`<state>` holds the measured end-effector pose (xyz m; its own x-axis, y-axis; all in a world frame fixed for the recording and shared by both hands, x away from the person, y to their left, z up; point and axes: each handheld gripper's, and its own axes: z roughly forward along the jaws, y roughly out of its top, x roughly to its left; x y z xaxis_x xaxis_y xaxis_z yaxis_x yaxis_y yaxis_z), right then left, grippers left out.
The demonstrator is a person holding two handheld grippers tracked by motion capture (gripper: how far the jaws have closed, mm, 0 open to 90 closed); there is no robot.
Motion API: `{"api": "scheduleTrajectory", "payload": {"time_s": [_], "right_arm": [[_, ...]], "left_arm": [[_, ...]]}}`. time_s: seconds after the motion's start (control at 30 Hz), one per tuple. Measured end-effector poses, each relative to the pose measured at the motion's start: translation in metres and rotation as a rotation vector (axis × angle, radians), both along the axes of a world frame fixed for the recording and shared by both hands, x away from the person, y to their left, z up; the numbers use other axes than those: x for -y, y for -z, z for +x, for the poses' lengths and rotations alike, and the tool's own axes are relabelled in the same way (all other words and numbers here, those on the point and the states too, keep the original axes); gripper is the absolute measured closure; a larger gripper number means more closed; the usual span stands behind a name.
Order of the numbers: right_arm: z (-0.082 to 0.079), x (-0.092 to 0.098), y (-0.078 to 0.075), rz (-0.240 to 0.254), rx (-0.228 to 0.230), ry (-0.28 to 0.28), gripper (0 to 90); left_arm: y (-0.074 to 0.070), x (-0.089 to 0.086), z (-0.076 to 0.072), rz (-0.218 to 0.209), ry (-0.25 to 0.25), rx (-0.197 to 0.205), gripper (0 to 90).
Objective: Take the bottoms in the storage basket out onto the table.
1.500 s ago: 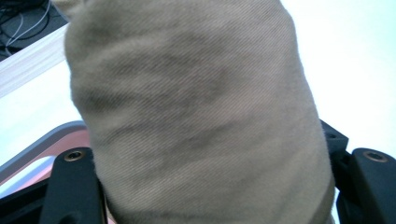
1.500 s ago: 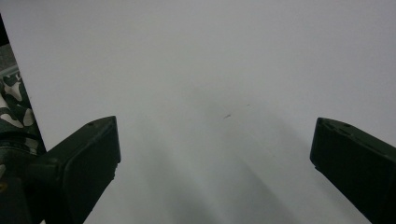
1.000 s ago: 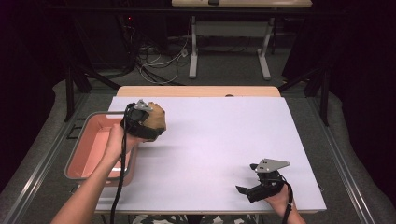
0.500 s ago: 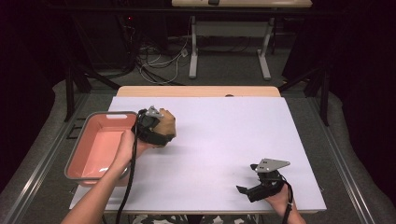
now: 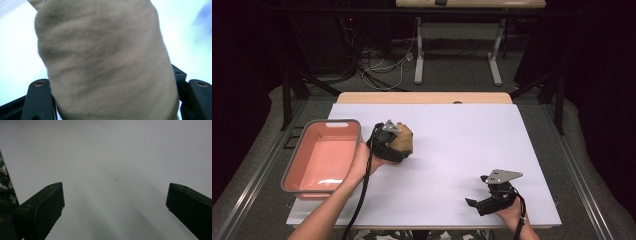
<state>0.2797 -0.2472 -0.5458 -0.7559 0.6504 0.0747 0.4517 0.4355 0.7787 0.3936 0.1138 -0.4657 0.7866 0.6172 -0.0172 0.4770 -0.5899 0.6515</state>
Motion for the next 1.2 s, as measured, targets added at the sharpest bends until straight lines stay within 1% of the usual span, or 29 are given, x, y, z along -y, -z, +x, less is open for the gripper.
{"api": "scheduleTrajectory", "payload": {"time_s": [0.07,0.13,0.17,0.2,0.23,0.37,0.4,0.43,0.5,0.53,0.63,0.73,0.77,0.8,0.9,0.93,0.97,1.0,1.07,1.1,1.17,1.2], "right_arm": [[0.000,0.000,0.000,0.002,-0.002,-0.002,1.3],[0.000,0.000,0.000,0.003,-0.002,0.000,1.3],[0.000,0.000,0.000,-0.004,0.006,-0.004,1.3],[0.000,0.000,0.000,-0.009,0.003,0.002,1.3],[0.000,0.000,0.000,0.000,-0.002,0.004,1.3],[0.001,0.000,0.001,0.000,-0.013,0.005,1.3],[0.000,-0.001,0.001,0.003,-0.010,0.013,1.3],[0.000,0.000,0.000,-0.006,-0.010,0.005,1.3],[0.000,0.000,0.000,-0.004,-0.006,0.007,1.3],[0.000,0.000,0.000,-0.008,-0.004,0.011,1.4],[0.000,0.001,0.000,-0.007,-0.009,0.014,1.4],[0.000,0.001,0.000,-0.003,-0.005,0.015,1.4],[0.000,0.001,0.000,-0.003,-0.005,0.015,1.4],[0.001,0.001,-0.001,-0.010,-0.015,0.010,1.4],[0.000,0.000,0.000,-0.011,-0.010,0.014,1.4],[0.000,0.000,-0.001,-0.012,-0.013,0.011,1.4],[0.001,0.000,0.000,-0.012,-0.014,0.010,1.4],[0.001,0.000,0.000,-0.012,-0.015,0.010,1.4],[0.001,0.000,0.000,-0.011,-0.014,0.012,1.4],[0.000,0.000,0.000,-0.011,-0.013,0.013,1.4],[0.000,0.000,0.000,-0.009,-0.013,0.014,1.4],[0.001,0.000,0.000,-0.003,-0.018,0.009,1.4]], "left_arm": [[0.002,0.003,0.000,-0.005,0.004,-0.007,29.0],[0.003,0.005,0.000,-0.001,0.010,-0.005,29.0],[0.004,0.006,0.000,0.000,0.013,-0.005,29.0],[0.005,0.008,0.000,-0.012,0.011,-0.005,29.0],[0.007,0.011,0.000,-0.012,0.017,-0.007,29.0],[0.010,0.016,0.000,-0.016,0.022,-0.014,29.0],[0.012,0.019,0.001,-0.014,0.031,-0.016,28.9],[0.014,0.021,0.001,-0.017,0.028,-0.013,28.9],[0.015,0.022,0.001,-0.015,0.031,-0.018,28.9],[0.019,0.025,0.001,-0.019,0.028,-0.020,28.9],[0.023,0.028,0.002,-0.021,0.037,-0.028,28.9],[0.025,0.032,0.002,-0.025,0.035,-0.032,28.9],[0.025,0.032,0.002,-0.025,0.035,-0.032,28.9],[0.027,0.034,0.002,-0.018,0.038,-0.030,28.9],[0.029,0.037,0.002,-0.014,0.045,-0.026,28.9],[0.031,0.038,0.002,-0.017,0.042,-0.028,28.9],[0.034,0.041,0.002,-0.007,0.052,-0.037,28.9],[0.036,0.043,0.002,-0.011,0.049,-0.041,28.9],[0.038,0.045,0.002,-0.005,0.052,-0.039,28.9],[0.042,0.048,0.003,-0.005,0.052,-0.044,28.8],[0.043,0.049,0.003,-0.002,0.055,-0.047,28.8],[0.046,0.052,0.004,-0.006,0.053,-0.049,28.8]]}}
